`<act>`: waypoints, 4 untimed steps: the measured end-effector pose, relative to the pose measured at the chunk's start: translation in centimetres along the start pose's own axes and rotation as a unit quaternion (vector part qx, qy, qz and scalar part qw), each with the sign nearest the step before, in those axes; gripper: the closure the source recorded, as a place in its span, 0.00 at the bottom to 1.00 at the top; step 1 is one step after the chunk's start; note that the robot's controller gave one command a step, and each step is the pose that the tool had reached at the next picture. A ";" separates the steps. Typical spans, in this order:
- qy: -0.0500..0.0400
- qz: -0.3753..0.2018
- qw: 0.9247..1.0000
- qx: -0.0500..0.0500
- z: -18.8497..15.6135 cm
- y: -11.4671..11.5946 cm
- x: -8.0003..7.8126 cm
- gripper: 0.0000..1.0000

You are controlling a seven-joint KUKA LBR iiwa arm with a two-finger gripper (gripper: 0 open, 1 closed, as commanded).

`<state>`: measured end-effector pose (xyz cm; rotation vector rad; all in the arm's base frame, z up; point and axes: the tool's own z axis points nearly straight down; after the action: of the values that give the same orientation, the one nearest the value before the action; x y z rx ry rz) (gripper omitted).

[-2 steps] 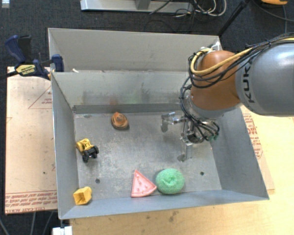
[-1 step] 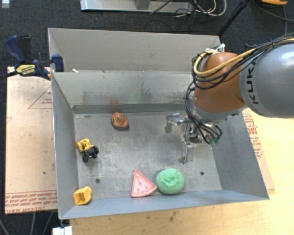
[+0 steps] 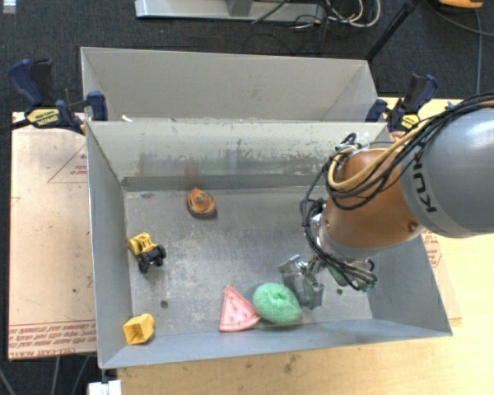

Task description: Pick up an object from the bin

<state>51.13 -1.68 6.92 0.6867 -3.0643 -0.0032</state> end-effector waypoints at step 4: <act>0.000 0.102 0.995 0.000 -0.2 4.6 1.2 1.00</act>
Offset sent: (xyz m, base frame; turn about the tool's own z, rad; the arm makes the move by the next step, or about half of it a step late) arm 0.0000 0.0000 0.0000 0.0000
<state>48.10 1.99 7.12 0.3692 -3.1191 -0.0020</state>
